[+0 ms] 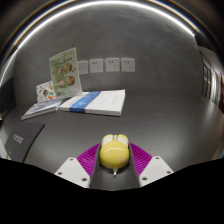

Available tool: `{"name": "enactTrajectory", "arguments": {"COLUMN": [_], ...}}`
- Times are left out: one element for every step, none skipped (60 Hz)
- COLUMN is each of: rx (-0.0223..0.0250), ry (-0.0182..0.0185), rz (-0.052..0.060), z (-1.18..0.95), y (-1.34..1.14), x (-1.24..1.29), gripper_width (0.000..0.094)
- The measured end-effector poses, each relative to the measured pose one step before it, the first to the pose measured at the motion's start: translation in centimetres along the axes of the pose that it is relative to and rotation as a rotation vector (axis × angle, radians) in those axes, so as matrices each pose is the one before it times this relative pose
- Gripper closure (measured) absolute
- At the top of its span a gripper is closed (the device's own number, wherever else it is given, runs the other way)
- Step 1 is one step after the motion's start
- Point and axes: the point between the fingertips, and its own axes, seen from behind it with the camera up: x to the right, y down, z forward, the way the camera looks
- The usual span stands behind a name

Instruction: Arrange mouse

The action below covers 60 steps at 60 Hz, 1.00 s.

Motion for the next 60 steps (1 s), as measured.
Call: {"name": "enactTrajectory", "arguments": {"rx": [-0.00215,-0.00446,-0.00102,-0.00231,0.00066,0.00119,0.00157,0.00298,0.00330,0.00419,0.00380,0.00616,0.00155,0.00011,-0.00075,-0.00332,-0.00515,-0.00326,0.00234,0.01120,0.01653,0.01733,0.01557,0.01185,0.01142,0.01090,0.01656,0.01557,0.01284,0.01076,0.00909,0.00683,0.00493,0.00347,0.00230,-0.00091,-0.00470,-0.00472,-0.00406,-0.01210,-0.00991,-0.01121,-0.01296,-0.01548,-0.01544,-0.01460,-0.01418,-0.00808,-0.01890,-0.01403,-0.01354,-0.01198,-0.00996,-0.00866,-0.00722,-0.00547,-0.00543,-0.00912,-0.01264,-0.00527], "ry": [0.00311,0.00174,0.00227,-0.00121,0.00313,0.00485,0.00401,0.00566,0.00765,0.00908,0.01203,0.01315,0.01422,0.01489,0.01385,0.01083,0.00514,-0.00160,-0.00600,-0.00114,0.00107,0.00201,0.00216,0.00255,0.00309,0.00299,0.00069,-0.00334,-0.00853,-0.01412,-0.01785,-0.02032,-0.02170,-0.02177,-0.02052,-0.01765,-0.01538,-0.01014,-0.00982,-0.01257,-0.01036,-0.01027,-0.00856,-0.00686,-0.00435,-0.00157,0.00045,0.00473,0.00210,0.00303,0.00360,0.00320,0.00377,0.00392,0.00453,0.00602,0.00519,0.00526,0.00461,0.00297], "rz": [-0.0021,-0.0046,-0.0021,0.0063,0.0108,0.0100,0.0057,0.0016,-0.0013,-0.0018,-0.0002,-0.0012,0.0006,0.0022,0.0023,0.0025,0.0018,0.0021,0.0035,0.0058,0.0049,0.0001,-0.0060,-0.0112,-0.0121,-0.0096,-0.0043,-0.0021,0.0000,0.0015,0.0017,0.0001,-0.0017,-0.0027,-0.0030,-0.0032,-0.0038,-0.0027,0.0006,-0.0029,-0.0018,-0.0019,-0.0019,-0.0012,0.0010,0.0030,0.0036,0.0032,0.0034,0.0023,0.0016,0.0016,0.0025,0.0016,0.0002,-0.0029,-0.0037,-0.0059,-0.0071,-0.0095], "z": [0.015,0.004,-0.004,0.021,-0.016,-0.002,-0.006,-0.025,-0.047,0.000,-0.027,-0.022,-0.067,-0.102,-0.105,-0.129,-0.172,-0.244,-0.284,-0.446,-0.472,-0.545,-0.603,-0.674,-0.710,-0.875,-0.736,-0.665,-0.589,-0.566,-0.457,-0.378,-0.289,-0.264,-0.175,-0.107,-0.146,0.018,-0.267,-0.065,0.087,0.182,0.195,0.241,0.246,0.310,0.319,0.847,0.009,0.299,0.285,0.258,0.190,0.170,0.145,0.308,0.240,0.132,0.172,0.142], "y": [-0.004,0.023,-0.073,-0.010,-0.066,-0.033,0.006,-0.006,-0.034,-0.024,0.020,-0.075,0.026,0.038,0.036,0.061,0.055,-0.013,-0.212,-0.440,-0.530,-0.626,-0.614,-0.565,-0.605,-0.835,-0.743,-0.739,-0.758,-0.608,-0.551,-0.461,-0.341,-0.285,-0.191,-0.051,0.116,0.270,0.378,0.187,0.450,0.532,0.604,0.652,0.707,0.683,0.638,0.924,0.481,0.607,0.609,0.555,0.480,0.422,0.378,0.408,0.347,0.326,0.412,0.350], "x": [-0.061,-0.045,0.004,-0.111,-0.014,0.022,0.000,0.022,0.046,0.023,0.039,0.020,0.003,-0.015,-0.052,-0.167,-0.339,-0.519,-0.541,-0.701,-0.780,-0.847,-0.964,-1.039,-1.099,-1.256,-1.279,-1.524,-1.657,-1.832,-1.992,-2.038,-2.028,-2.018,-1.952,-1.864,-1.730,-1.793,-1.531,-1.237,-1.323,-1.231,-1.112,-0.969,-0.818,-0.676,-0.541,-0.565,-0.376,-0.272,-0.263,-0.204,-0.166,-0.112,-0.063,-0.049,-0.009,0.043,0.018,0.009], "gripper_width": [0.0455,0.0471,0.0433,0.0513,0.0523,0.0529,0.0538,0.0548,0.0547,0.0562,0.0563,0.0569,0.0579,0.0580,0.0580,0.0581,0.0582,0.0582,0.0581,0.0580,0.0580,0.0580,0.0581,0.0581,0.0581,0.0580,0.0581,0.0580,0.0582,0.0581,0.0581,0.0582,0.0582,0.0581,0.0581,0.0582,0.0582,0.0581,0.0581,0.0582,0.0582,0.0582,0.0583,0.0583,0.0583,0.0582,0.0581,0.0583,0.0582,0.0582,0.0582,0.0581,0.0581,0.0582,0.0581,0.0580,0.0578,0.0564,0.0548,0.0530]}}
